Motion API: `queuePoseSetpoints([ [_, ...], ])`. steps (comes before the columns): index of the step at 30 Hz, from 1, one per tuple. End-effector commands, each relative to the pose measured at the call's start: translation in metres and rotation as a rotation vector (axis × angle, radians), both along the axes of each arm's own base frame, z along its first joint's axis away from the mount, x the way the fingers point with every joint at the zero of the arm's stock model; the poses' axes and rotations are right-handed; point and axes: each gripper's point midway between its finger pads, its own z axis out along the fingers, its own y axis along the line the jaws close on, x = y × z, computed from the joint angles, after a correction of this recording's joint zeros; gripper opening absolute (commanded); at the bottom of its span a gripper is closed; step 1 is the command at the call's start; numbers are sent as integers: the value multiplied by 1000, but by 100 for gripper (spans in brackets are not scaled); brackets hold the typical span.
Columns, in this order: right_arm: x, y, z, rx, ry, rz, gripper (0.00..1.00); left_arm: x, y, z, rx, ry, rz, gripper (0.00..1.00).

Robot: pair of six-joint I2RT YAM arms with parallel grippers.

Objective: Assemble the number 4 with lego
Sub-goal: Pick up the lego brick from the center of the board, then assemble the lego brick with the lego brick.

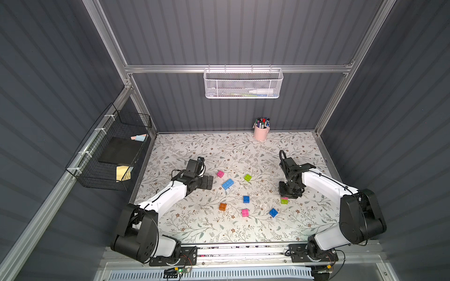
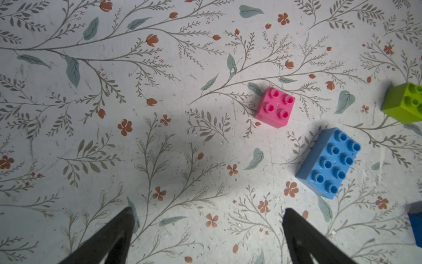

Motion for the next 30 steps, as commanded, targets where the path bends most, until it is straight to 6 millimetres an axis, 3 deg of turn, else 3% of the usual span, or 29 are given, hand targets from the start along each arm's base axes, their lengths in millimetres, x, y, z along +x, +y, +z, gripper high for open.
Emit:
queuePoseSetpoints([
  [1, -2, -4, 4, -23, -8, -13, 21, -2, -4, 10, -20, -23, -19, 100],
  [30, -17, -4, -9, -10, 49, 29, 17, -4, -5, 11, -12, -27, -30, 100],
])
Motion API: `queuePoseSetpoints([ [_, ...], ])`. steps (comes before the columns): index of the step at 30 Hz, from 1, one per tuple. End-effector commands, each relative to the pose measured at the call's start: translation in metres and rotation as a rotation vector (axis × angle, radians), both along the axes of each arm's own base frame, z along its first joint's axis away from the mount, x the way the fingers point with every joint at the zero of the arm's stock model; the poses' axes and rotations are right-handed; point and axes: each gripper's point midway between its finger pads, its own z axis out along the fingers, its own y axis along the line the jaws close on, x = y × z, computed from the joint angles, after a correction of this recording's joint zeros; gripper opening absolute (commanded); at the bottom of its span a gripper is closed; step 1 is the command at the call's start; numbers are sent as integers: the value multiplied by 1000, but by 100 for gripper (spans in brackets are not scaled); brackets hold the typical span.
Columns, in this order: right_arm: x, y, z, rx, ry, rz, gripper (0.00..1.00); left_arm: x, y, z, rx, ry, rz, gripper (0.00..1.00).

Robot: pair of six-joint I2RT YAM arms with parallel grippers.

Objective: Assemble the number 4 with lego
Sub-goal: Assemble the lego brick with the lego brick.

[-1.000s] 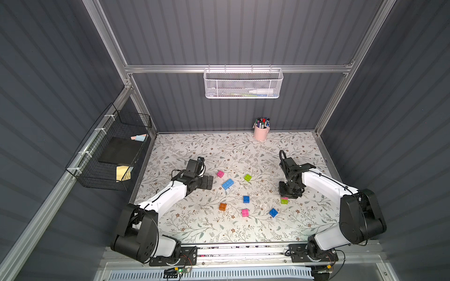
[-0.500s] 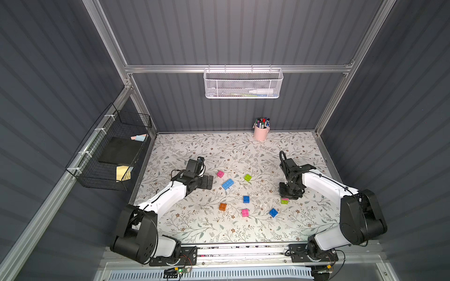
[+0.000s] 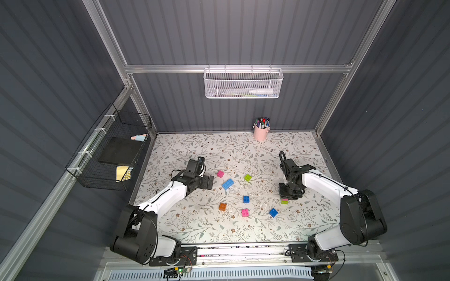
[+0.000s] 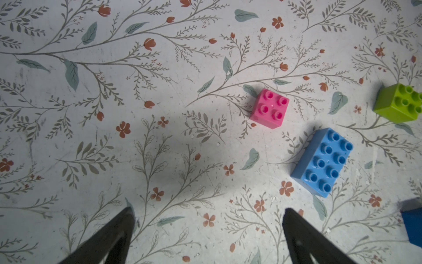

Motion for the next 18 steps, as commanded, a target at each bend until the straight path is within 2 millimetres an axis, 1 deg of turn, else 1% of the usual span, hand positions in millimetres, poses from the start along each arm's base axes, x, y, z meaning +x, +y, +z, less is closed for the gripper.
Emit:
queuePoseSetpoints([
  [1, -10, -4, -4, -19, 33, -9, 17, -3, -3, 8, -9, -20, -23, 99],
  [8, -8, -8, -7, -40, 28, -18, 16, -3, -3, 9, -7, -23, -24, 99],
  [18, -12, -1, -20, -9, 74, -4, 16, -2, -3, 9, -4, -25, -27, 100],
])
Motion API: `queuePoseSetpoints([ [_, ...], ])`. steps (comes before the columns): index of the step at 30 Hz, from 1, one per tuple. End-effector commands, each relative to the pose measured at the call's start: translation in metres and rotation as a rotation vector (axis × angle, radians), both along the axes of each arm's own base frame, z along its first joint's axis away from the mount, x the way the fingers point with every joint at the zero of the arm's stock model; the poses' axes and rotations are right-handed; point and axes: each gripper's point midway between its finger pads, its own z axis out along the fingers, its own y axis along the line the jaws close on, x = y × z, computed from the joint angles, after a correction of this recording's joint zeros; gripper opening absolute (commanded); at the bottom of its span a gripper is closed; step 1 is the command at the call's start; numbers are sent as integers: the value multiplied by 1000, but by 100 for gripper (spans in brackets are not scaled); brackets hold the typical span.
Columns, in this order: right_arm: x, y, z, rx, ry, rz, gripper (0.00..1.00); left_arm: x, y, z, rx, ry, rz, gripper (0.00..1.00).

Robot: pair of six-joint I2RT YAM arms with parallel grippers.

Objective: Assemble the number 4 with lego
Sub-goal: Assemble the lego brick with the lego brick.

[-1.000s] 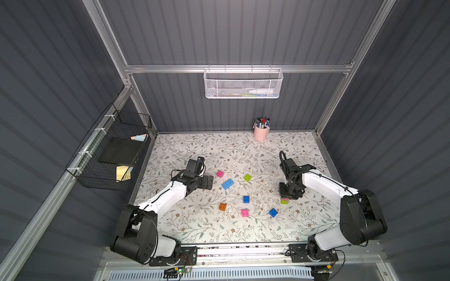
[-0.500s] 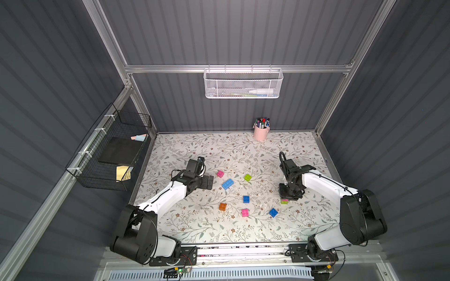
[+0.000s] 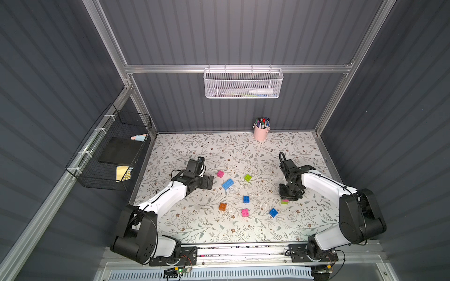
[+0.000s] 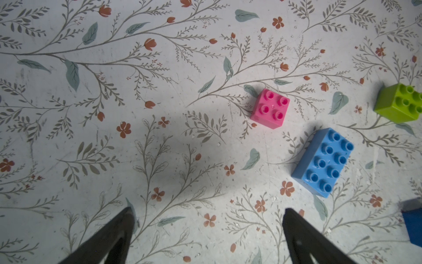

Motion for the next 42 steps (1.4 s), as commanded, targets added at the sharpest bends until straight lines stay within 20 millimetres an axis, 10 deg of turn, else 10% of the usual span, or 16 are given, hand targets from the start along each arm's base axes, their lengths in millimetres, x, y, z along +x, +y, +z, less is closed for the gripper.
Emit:
queuePoseSetpoints([
  [1, -10, 3, -17, 10, 66, 11, 16, -2, -3, 9, -6, -24, -26, 100],
  [22, -4, 53, -29, 116, 122, 114, 13, 0, -5, 9, -13, -29, -31, 100],
  [42, -2, 38, -37, 8, 136, 217, 11, -4, -5, 12, -13, -32, -34, 100],
])
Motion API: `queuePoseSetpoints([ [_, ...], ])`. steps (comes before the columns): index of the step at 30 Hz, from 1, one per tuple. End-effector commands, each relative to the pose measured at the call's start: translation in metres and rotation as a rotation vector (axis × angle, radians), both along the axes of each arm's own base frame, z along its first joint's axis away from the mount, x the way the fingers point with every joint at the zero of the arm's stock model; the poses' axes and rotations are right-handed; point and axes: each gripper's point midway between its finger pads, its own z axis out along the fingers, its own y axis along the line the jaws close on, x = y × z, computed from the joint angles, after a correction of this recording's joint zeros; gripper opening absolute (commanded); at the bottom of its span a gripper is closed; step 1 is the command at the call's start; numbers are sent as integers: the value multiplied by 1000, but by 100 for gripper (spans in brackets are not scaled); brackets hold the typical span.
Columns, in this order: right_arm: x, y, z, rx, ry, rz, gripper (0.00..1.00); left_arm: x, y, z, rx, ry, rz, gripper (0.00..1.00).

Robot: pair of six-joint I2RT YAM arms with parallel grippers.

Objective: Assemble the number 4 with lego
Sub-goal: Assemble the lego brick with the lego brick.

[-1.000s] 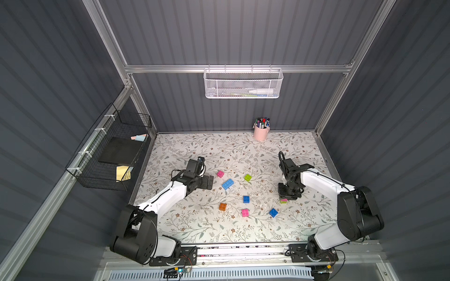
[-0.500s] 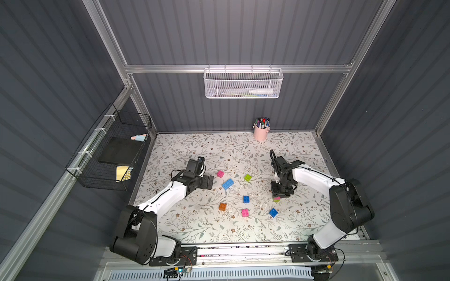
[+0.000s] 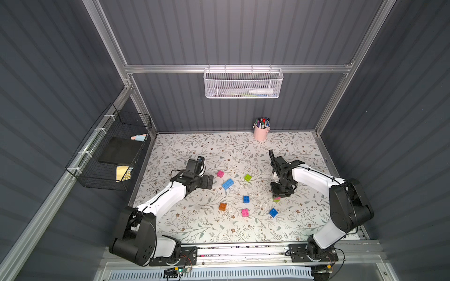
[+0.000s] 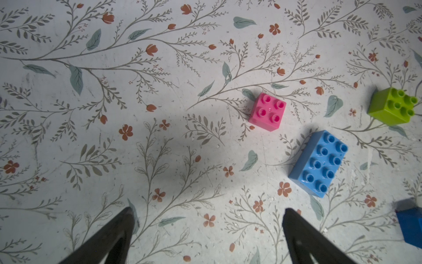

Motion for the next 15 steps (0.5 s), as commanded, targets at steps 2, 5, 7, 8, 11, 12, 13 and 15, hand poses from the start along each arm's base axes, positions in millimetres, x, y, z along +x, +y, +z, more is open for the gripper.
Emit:
queuePoseSetpoints([
  [2, -12, -4, -38, -51, 85, 23, 11, -4, -4, 7, -7, -19, -33, 99],
  [5, -14, -5, -42, -67, 106, 21, 11, -5, -4, 7, -5, -20, -34, 100],
  [7, -13, -5, -42, -70, 107, 25, 11, -5, -3, 8, -4, -21, -34, 99],
  [8, -13, -4, -42, -68, 107, 23, 11, -6, -3, 8, -3, -21, -34, 99],
  [11, -18, -4, -41, -65, 108, 15, 10, -6, -3, 9, -1, -25, -35, 99],
  [12, -19, -3, -41, -58, 105, 15, 10, -6, -3, 10, -2, -26, -34, 99],
  [13, -19, -3, -41, -54, 97, 11, 10, -6, -3, 10, 0, -28, -34, 99],
  [15, -19, -3, -39, -51, 90, 12, 10, -6, -3, 10, 1, -30, -36, 99],
])
